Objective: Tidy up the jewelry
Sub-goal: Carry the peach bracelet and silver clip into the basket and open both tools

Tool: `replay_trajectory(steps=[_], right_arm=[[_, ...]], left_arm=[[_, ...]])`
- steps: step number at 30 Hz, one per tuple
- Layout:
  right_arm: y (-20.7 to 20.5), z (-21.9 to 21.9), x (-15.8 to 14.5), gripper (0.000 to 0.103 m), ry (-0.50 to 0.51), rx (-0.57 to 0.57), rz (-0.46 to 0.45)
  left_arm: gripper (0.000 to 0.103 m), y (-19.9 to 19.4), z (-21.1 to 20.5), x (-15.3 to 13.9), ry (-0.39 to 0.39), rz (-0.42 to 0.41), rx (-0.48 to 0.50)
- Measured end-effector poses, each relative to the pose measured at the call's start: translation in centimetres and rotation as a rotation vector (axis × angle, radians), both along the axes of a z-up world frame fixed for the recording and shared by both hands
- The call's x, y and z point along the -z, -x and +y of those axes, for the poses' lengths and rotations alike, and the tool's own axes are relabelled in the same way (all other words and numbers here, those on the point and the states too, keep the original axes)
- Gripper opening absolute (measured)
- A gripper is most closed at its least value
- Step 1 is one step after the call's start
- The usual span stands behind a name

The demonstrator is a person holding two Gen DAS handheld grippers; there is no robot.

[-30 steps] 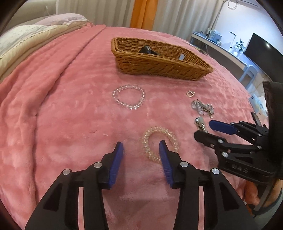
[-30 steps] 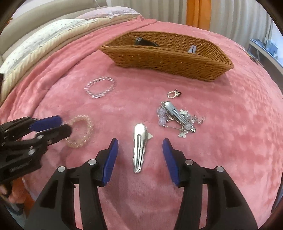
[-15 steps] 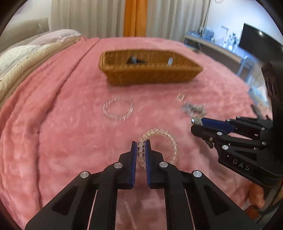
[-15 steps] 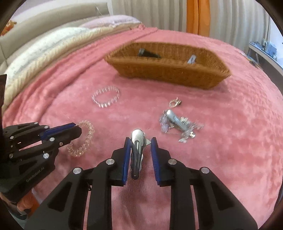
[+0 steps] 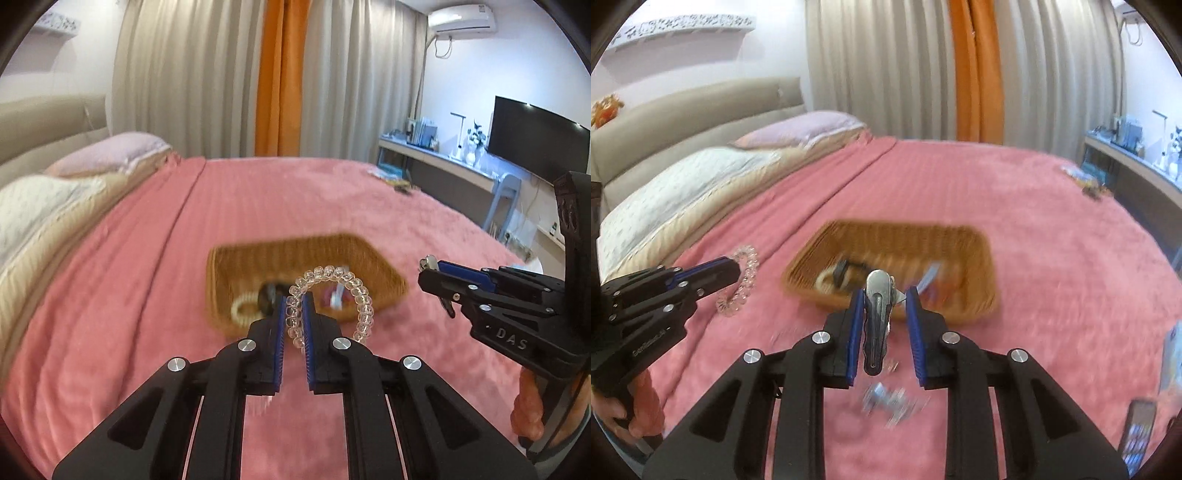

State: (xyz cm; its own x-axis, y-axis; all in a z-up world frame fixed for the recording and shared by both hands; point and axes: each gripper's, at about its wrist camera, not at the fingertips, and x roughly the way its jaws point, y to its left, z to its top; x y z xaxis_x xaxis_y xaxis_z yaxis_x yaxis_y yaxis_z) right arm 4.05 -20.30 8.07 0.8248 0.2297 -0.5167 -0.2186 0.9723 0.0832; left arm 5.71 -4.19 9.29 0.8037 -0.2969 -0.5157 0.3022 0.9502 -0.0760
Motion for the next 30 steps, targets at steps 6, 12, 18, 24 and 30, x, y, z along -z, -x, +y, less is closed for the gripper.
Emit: replay_trajectory(steps=[6, 12, 18, 24, 30], right_arm=[[-7.2, -1.1, -0.3, 0.020, -0.019, 0.027, 0.023], [-13.4, -1.5, 3.0, 0.021, -0.018, 0.043, 0.128], [-17.1, -1.7, 7.3, 0.021, -0.030, 0.055, 0.271], [-17.2, -1.9, 8.8, 0.021, -0.040, 0.052, 0.313], [-16.1, -3.1, 7.8, 0.043, -0.088, 0.064, 0.323]], left_arm=[[0.007, -6.1, -2.4, -1.1, 0.014, -0.007, -0.014], [0.007, -11.2, -3.1, 1.6, 0.041, 0.076, -0.039], [0.007, -14.4, -3.7, 6.0, 0.009, 0.172, -0.035], [0.008, -14.8, -4.5, 7.8, -0.023, 0.209, 0.000], [0.044, -13.6, -4.2, 7.0, -0.017, 0.201, 0.001]])
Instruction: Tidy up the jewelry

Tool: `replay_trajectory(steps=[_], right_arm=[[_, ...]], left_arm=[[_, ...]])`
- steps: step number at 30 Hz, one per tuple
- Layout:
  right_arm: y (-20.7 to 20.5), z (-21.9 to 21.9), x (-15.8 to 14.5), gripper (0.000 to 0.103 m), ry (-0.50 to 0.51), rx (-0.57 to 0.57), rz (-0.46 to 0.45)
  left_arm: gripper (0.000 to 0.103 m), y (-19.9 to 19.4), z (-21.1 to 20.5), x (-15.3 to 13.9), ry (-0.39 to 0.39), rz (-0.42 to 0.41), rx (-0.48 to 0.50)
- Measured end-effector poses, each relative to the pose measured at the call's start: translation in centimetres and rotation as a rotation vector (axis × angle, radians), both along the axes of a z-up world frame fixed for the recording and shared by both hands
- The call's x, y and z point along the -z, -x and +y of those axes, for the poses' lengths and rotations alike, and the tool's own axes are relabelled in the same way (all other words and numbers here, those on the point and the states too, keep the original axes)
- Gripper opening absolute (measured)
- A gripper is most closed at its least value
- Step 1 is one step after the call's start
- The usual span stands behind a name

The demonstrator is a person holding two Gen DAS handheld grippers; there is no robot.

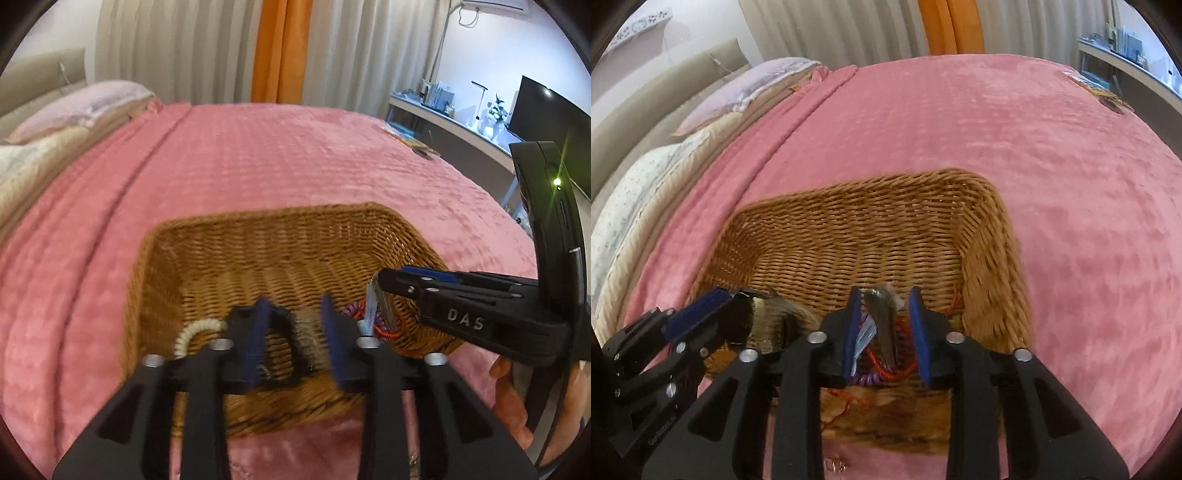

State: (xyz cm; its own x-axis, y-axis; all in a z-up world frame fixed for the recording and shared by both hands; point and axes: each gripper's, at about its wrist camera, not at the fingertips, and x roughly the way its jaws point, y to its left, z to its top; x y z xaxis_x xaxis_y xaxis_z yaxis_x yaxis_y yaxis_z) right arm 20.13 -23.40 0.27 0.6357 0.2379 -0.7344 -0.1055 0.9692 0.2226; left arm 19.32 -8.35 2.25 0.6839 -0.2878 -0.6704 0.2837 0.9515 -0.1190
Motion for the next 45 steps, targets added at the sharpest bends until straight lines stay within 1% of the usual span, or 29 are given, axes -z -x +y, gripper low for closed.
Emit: replay_trajectory(steps=[1, 2, 5, 7, 10, 13, 16, 18, 20, 22, 24, 27, 30, 31, 33, 35, 37, 40, 43, 45], right_arm=[[0.5, 0.0, -0.5, 0.049, 0.007, 0.002, -0.018], [1.4, 0.0, -1.2, 0.052, 0.010, -0.002, -0.041], [4.2, 0.1, -2.9, 0.052, 0.018, -0.026, -0.089], [6.2, 0.0, -3.9, 0.052, 0.017, -0.041, -0.119], [9.8, 0.2, -5.1, 0.052, 0.044, -0.052, -0.170], [12.3, 0.6, -5.4, 0.052, 0.069, -0.066, -0.201], [14.7, 1.0, -4.7, 0.052, 0.084, -0.085, -0.199], [16.0, 1.1, -3.7, 0.051, 0.078, -0.097, -0.186], [16.9, 1.2, -2.6, 0.051, 0.092, -0.100, -0.173], [17.6, 1.0, -1.3, 0.048, 0.098, -0.094, -0.154], [17.9, 0.7, 0.2, 0.041, 0.079, -0.092, -0.117], [17.9, 0.4, 1.9, 0.038, 0.067, -0.074, -0.076], [17.9, 0.3, 3.2, 0.038, 0.052, -0.068, -0.050], [17.8, 0.3, 3.5, 0.038, 0.047, -0.068, -0.045], [17.8, 0.4, 4.1, 0.037, 0.040, -0.067, -0.033], [17.8, 0.5, 4.7, 0.036, 0.035, -0.069, -0.023], [17.7, 0.5, 5.2, 0.033, 0.033, -0.073, -0.011], [17.5, 0.8, 5.7, 0.031, 0.028, -0.086, 0.007], [17.2, 1.1, 5.8, 0.031, 0.033, -0.094, 0.008], [16.7, 1.5, 6.0, 0.031, 0.044, -0.091, 0.018]], left_arm=[[0.054, 0.7, 0.3, -0.6, -0.003, -0.020, -0.005], [0.057, 1.3, 0.6, -1.1, 0.003, -0.032, -0.006], [0.064, 3.5, 2.0, -3.1, 0.043, -0.070, -0.004], [0.073, 5.3, 3.2, -4.5, 0.070, -0.100, -0.016], [0.076, 8.2, 4.7, -6.5, 0.104, -0.154, -0.028], [0.077, 10.8, 6.0, -7.7, 0.131, -0.192, -0.040], [0.077, 13.0, 7.0, -8.2, 0.155, -0.210, -0.046], [0.077, 13.9, 7.4, -7.9, 0.163, -0.211, -0.046], [0.077, 14.9, 7.8, -7.0, 0.162, -0.207, -0.046], [0.077, 15.5, 8.2, -6.1, 0.155, -0.203, -0.053], [0.077, 16.0, 8.6, -5.1, 0.151, -0.197, -0.056], [0.077, 15.9, 9.4, -3.2, 0.154, -0.170, -0.067], [0.077, 14.8, 10.6, -1.2, 0.157, -0.115, -0.101], [0.075, 14.1, 11.0, -0.4, 0.161, -0.084, -0.113], [0.075, 12.8, 11.5, 0.9, 0.167, -0.036, -0.128], [0.073, 11.4, 11.7, 2.6, 0.167, 0.020, -0.139], [0.065, 10.3, 11.6, 4.1, 0.155, 0.059, -0.144], [0.057, 9.1, 11.4, 6.0, 0.140, 0.107, -0.159], [0.053, 8.6, 11.6, 7.3, 0.147, 0.133, -0.168], [0.052, 8.6, 11.6, 7.5, 0.145, 0.139, -0.167]])
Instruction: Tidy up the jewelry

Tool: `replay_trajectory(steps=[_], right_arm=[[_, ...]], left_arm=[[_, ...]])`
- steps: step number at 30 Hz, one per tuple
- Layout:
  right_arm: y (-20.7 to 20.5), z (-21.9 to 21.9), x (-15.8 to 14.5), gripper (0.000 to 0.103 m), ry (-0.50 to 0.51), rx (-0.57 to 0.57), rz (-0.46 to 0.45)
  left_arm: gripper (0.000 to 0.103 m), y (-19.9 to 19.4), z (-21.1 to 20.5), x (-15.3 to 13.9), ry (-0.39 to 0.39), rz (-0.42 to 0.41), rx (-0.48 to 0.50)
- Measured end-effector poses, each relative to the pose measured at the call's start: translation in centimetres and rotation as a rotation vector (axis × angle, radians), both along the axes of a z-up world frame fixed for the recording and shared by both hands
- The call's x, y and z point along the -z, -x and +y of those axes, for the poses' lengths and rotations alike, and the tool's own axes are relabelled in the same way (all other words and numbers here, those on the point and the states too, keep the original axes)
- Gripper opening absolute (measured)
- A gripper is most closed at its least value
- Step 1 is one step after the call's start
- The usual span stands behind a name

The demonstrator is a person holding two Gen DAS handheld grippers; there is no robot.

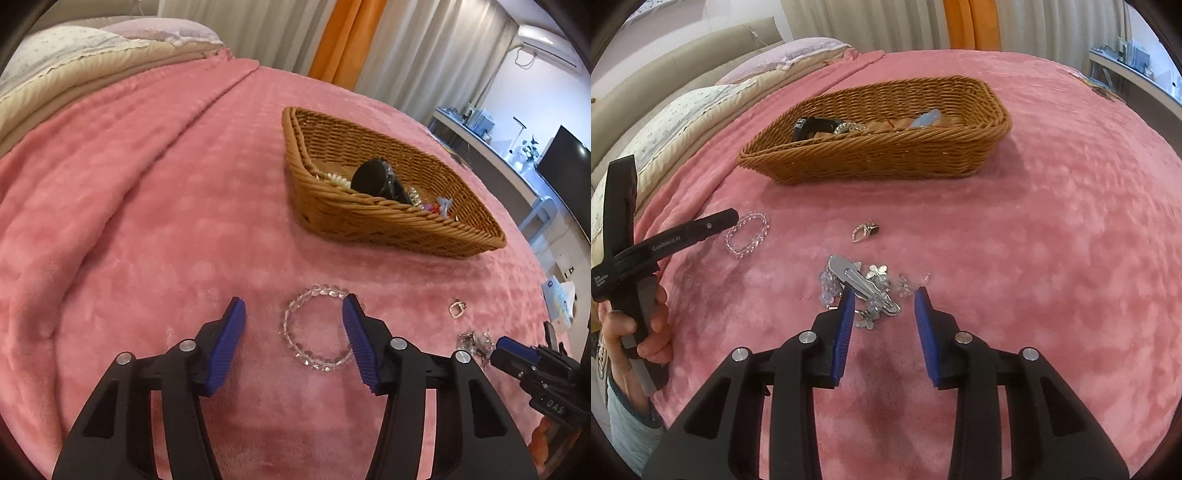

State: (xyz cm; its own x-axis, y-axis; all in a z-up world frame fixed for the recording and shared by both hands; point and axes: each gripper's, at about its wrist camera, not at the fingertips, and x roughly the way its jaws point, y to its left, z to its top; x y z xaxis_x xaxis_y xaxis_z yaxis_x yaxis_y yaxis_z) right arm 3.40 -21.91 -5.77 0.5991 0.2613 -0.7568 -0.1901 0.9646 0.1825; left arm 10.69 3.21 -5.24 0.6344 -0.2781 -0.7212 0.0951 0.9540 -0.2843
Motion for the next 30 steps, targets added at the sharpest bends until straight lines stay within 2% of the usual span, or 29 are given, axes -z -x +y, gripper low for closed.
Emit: replay_trajectory(steps=[2, 6, 7, 9, 10, 22, 27, 30], right_arm=[[-0.5, 0.4, 0.4, 0.029, 0.011, -0.001, 0.015], [-0.5, 1.1, 0.4, 0.009, 0.049, -0.007, -0.001], [-0.5, 1.1, 0.3, 0.008, 0.047, -0.009, -0.005], [-0.6, 1.3, -0.2, 0.008, 0.035, -0.016, -0.017], [-0.6, 1.4, -0.4, 0.008, 0.036, -0.017, -0.024], [2.1, 2.6, -6.9, 0.008, -0.034, -0.080, -0.191], [3.0, 0.4, -6.0, 0.008, -0.043, -0.047, -0.163], [3.0, -1.2, -3.7, 0.008, -0.044, -0.011, -0.100]], left_arm=[[0.052, 0.0, -0.2, 0.2, -0.005, 0.006, 0.003], [0.050, -0.1, -0.5, 0.5, -0.027, 0.007, 0.006], [0.049, 0.0, -0.6, 0.5, -0.037, 0.004, 0.006], [0.026, -0.1, -0.8, 0.6, -0.045, 0.007, 0.012], [0.022, -0.2, -0.9, 0.7, -0.049, 0.010, 0.013], [0.022, -0.2, -0.7, 0.8, -0.014, 0.013, 0.025], [0.022, -0.2, -0.7, 0.9, -0.014, 0.014, 0.026], [0.022, -0.1, -0.7, 0.9, -0.013, 0.014, 0.027]])
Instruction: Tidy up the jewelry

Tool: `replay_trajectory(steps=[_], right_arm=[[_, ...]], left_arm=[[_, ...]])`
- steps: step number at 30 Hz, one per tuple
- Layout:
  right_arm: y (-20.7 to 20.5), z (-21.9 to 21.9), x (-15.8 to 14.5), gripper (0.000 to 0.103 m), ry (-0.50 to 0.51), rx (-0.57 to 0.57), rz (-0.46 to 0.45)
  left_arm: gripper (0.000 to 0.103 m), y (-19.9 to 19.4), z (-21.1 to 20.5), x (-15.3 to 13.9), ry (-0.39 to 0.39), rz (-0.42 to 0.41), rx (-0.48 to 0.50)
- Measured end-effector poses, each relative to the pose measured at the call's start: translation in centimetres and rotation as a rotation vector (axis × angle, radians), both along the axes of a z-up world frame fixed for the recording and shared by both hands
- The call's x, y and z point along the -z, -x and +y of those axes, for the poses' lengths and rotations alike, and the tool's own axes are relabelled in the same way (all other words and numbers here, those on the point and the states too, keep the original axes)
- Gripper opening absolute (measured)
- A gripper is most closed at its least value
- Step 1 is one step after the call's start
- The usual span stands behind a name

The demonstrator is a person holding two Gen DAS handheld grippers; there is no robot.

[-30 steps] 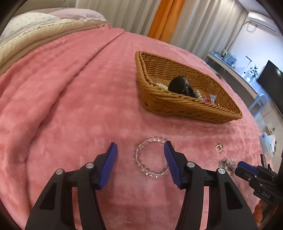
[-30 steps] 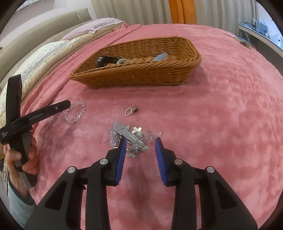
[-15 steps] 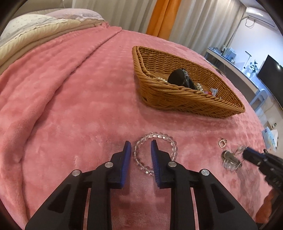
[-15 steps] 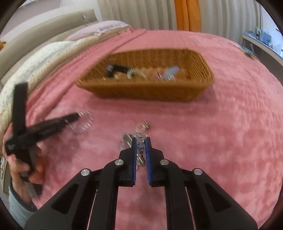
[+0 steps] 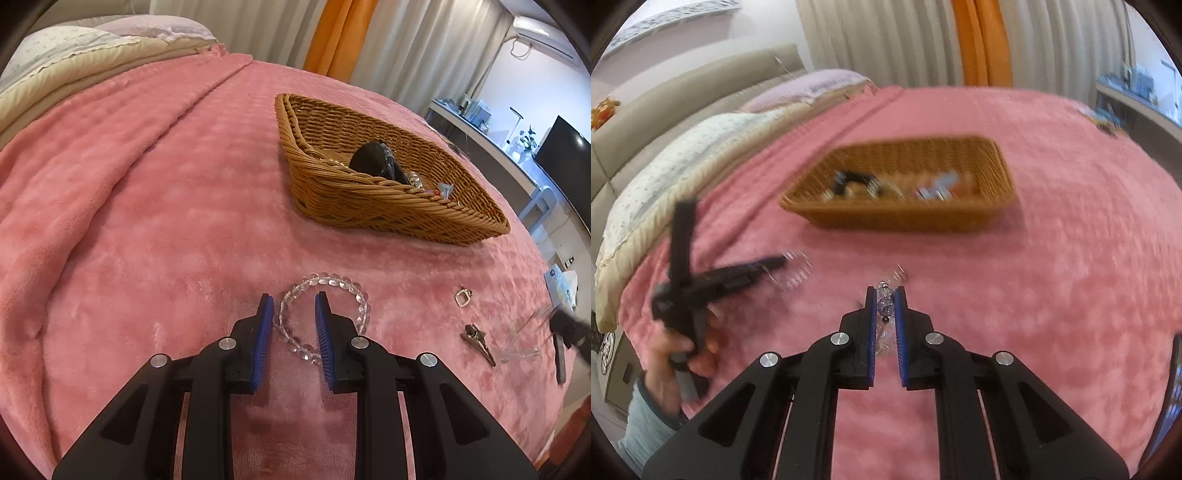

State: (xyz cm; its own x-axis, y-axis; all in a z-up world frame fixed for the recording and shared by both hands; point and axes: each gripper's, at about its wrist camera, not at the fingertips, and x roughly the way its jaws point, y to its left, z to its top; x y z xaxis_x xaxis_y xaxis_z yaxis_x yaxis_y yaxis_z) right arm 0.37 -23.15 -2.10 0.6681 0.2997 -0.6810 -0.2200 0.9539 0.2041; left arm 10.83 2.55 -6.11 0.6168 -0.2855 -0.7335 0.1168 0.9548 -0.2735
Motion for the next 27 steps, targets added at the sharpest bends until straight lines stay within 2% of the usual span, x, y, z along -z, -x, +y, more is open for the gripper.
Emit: replay_trajectory(steps=[4, 10, 13, 16, 18, 20, 23, 24, 27], right_arm=[[0.3, -2.1, 2.7, 0.008, -0.021, 0.051, 0.075], [2.3, -1.8, 4.1, 0.008, 0.016, 0.012, 0.115], [2.8, -1.2, 4.4, 0.010, 0.041, -0.008, 0.122], [3.3, -1.3, 4.1, 0.021, 0.048, -0.006, 0.111], [3.6, -1.8, 3.8, 0.042, 0.038, 0.015, 0.093], [3.7, -2.1, 3.6, 0.053, 0.037, 0.029, 0.077], [3.3, -1.8, 3.4, 0.053, 0.054, 0.036, 0.065], [3.2, -1.6, 3.4, 0.053, 0.062, 0.038, 0.063], [2.7, -1.3, 3.5, 0.053, 0.072, 0.038, 0.065]], left_arm=[[0.022, 0.1, -0.2, 0.0, -0.005, -0.001, 0.005], [0.022, 1.2, -1.0, -0.2, -0.040, -0.005, 0.032], [0.015, 2.7, -1.7, -0.5, -0.060, 0.003, 0.067], [0.015, 4.5, -1.9, -0.5, -0.030, 0.034, 0.116], [0.015, 5.4, -1.9, -0.6, -0.008, 0.042, 0.141], [0.017, 6.2, -1.6, -0.9, 0.006, 0.045, 0.152], [0.031, 6.4, -1.1, -1.7, -0.001, 0.019, 0.113], [0.040, 6.2, -1.0, -1.8, -0.006, 0.013, 0.096], [0.042, 4.4, -0.7, -1.6, 0.017, 0.033, 0.068]])
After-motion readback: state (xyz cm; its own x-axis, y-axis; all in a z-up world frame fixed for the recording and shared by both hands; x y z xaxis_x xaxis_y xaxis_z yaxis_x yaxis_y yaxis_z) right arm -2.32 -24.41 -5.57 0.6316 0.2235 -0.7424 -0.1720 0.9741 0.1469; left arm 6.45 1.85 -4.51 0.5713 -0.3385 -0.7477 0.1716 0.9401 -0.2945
